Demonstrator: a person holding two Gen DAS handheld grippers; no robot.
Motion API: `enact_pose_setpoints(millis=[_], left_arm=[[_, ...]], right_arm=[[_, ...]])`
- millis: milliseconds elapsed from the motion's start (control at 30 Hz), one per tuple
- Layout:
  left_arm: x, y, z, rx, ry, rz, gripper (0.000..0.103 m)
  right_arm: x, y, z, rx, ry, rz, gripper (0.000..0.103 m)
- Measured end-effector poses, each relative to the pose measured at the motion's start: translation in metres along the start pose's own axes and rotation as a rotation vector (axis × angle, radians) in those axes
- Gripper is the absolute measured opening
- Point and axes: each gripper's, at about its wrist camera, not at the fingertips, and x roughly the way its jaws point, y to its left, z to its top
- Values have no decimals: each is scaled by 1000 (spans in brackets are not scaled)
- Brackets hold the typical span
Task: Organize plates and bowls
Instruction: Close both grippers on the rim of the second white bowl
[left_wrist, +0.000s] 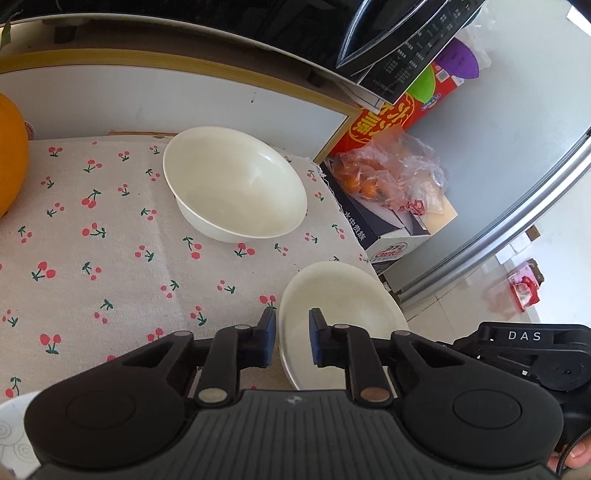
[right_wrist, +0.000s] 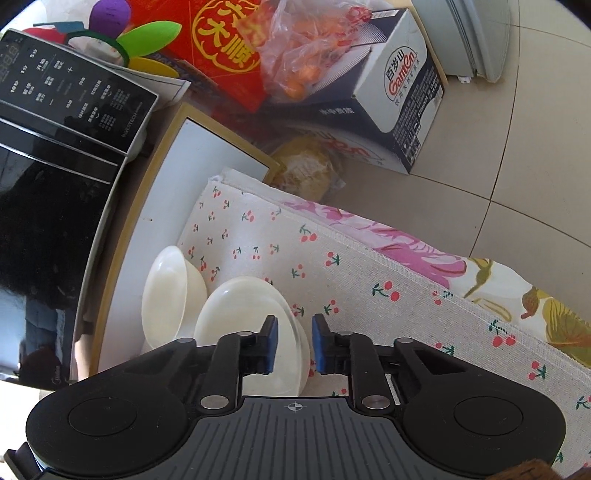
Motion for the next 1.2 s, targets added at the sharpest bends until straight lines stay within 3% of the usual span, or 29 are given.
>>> enact_pose_setpoints(millis=[200, 600, 867, 1200], left_arm=[[-2, 1, 0, -3, -13, 17, 8], [-50, -4, 1, 42, -98, 46, 7], [-91, -5, 2, 15, -132, 70, 6], [-150, -7, -11, 6, -184, 197, 7]], right_arm=[[-3, 6, -1, -60, -18, -3, 8], [-24, 31, -15, -127, -59, 45, 8], [-43, 46, -24, -135, -37, 137, 8], [-55, 74, -53, -196, 34, 264, 8]])
